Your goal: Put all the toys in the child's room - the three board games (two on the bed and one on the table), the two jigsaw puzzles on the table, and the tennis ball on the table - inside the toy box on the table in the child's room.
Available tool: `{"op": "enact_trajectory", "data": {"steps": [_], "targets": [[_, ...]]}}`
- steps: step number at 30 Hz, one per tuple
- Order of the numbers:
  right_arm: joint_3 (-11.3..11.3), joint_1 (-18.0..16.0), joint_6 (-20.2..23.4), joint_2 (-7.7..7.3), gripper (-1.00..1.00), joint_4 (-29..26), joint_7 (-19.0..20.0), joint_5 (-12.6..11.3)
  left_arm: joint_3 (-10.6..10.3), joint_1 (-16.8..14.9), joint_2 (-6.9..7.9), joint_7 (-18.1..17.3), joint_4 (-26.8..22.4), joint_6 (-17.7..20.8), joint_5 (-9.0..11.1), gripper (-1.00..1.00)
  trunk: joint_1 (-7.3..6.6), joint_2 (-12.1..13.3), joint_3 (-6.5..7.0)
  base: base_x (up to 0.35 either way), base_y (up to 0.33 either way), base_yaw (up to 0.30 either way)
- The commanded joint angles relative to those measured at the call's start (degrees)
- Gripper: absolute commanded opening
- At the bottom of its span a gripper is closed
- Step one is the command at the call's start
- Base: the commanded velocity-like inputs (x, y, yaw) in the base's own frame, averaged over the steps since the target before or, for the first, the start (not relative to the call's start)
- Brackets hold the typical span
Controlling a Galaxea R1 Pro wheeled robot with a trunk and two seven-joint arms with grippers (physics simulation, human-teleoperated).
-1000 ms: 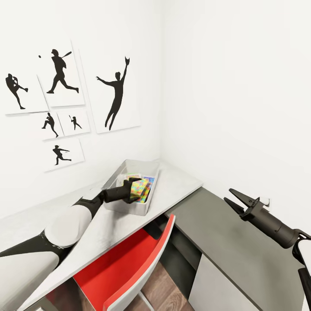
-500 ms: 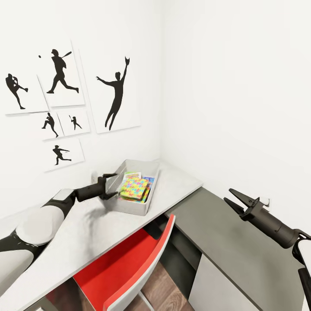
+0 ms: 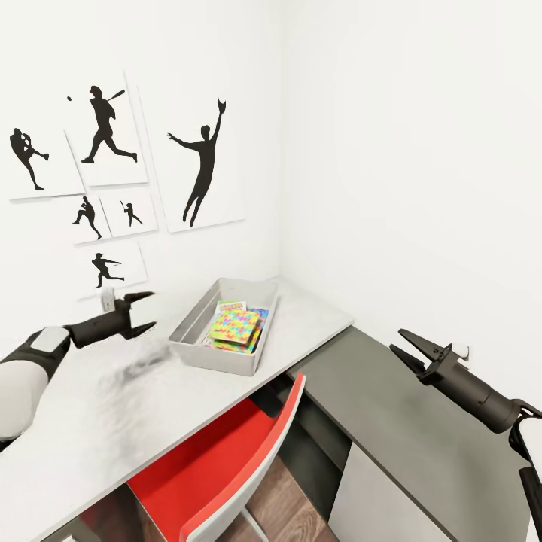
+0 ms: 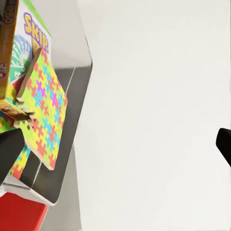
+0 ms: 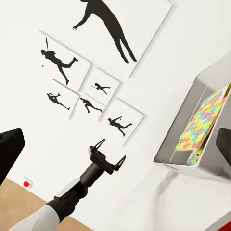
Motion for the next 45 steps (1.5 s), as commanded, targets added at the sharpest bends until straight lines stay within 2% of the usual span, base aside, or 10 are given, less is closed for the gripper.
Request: {"op": "enact_trajectory", "data": {"steps": [1,6,9,13,15,19,20,21,24,45], "targets": [[-0.1,-0.1,0.3,0.00,1.00,0.0,0.2,0.2,-1.4,-0.1,0.98,-1.9,0.0,0.2,-0.6,1.00,0.01,0.0,-0.07,0.000,0.000,0.000],[-0.1,0.0,0.3,0.08,1.00,0.0,0.3,2.0,-6.5,1.1,6.03,-8.3,0.2,0.2,-0.8,1.00,0.01,0.0,-0.07,0.000,0.000,0.000],[-0.1,-0.1,0.3,0.09,1.00,0.0,0.3,2.3,-7.2,4.5,8.24,-10.9,-0.1,0.2,-0.9,1.00,0.01,0.0,-0.07,0.000,0.000,0.000],[0.0,-0.1,0.3,0.09,1.00,0.0,0.3,2.5,-8.0,11.6,11.97,-19.5,-2.6,-0.4,-1.0,1.00,0.01,0.0,-0.07,0.000,0.000,0.000],[0.0,-0.1,0.3,0.13,1.00,0.0,0.3,2.5,-9.0,15.0,12.44,-23.5,-4.9,-1.2,-1.0,1.00,0.01,0.0,-0.07,0.000,0.000,0.000],[0.2,-0.1,0.3,0.86,1.00,0.0,0.3,2.8,-12.2,21.4,12.84,-36.2,-14.0,-2.6,-0.9,1.00,0.01,0.0,-0.07,0.000,0.000,0.000],[0.2,-0.1,0.3,1.23,1.00,0.0,0.3,2.9,-13.1,23.7,12.85,-42.7,-17.0,-3.0,-0.9,1.00,0.01,0.0,-0.07,0.000,0.000,0.000],[0.3,-0.1,0.3,1.42,1.00,0.0,0.3,2.9,-13.5,24.9,12.86,-46.5,-18.3,-3.2,-1.0,1.00,0.01,0.0,-0.07,0.000,0.000,0.000],[0.3,-0.1,0.2,1.65,1.00,0.0,0.3,2.9,-14.0,26.6,13.02,-52.1,-19.8,-3.6,-1.0,1.00,0.01,0.0,-0.07,0.000,0.000,0.000],[0.4,0.0,0.2,1.82,1.00,-0.1,0.2,2.9,-14.0,27.6,13.02,-53.2,-20.5,-5.8,-1.0,1.00,0.01,0.0,0.12,-0.014,0.045,0.041]]}}
